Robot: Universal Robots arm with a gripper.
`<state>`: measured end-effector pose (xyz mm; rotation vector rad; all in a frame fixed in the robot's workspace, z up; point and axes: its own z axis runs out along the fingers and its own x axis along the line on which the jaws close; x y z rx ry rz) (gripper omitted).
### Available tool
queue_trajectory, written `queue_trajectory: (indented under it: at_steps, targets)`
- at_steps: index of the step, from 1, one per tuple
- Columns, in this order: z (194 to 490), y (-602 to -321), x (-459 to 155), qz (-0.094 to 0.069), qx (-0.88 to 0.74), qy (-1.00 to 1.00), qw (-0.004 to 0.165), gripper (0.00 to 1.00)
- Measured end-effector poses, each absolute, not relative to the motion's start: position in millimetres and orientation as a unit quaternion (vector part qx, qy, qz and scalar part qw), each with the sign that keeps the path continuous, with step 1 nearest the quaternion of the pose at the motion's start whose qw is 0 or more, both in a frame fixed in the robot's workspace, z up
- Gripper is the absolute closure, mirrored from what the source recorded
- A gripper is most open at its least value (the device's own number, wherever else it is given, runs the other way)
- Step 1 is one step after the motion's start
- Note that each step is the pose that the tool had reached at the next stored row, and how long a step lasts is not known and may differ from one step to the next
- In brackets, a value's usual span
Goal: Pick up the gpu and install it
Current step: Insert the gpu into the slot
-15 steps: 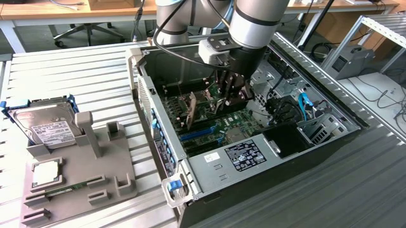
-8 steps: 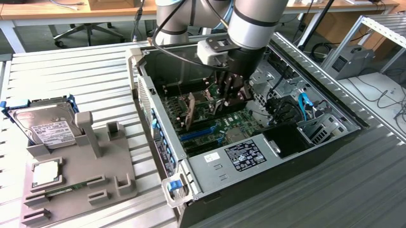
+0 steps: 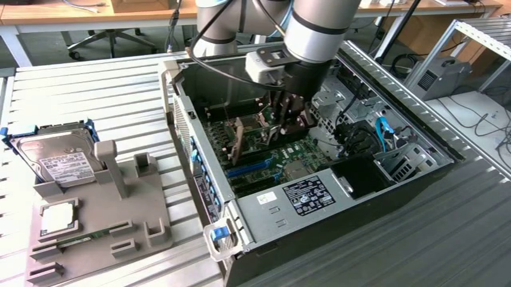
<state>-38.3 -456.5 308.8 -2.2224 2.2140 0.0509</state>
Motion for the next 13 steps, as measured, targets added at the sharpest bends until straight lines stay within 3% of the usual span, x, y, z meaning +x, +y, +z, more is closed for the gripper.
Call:
queue_trajectory:
  at_steps: [13]
  targets:
    - [308.8,-456.5,-46.1,0.016,-0.708,0.706,0.002,0.74]
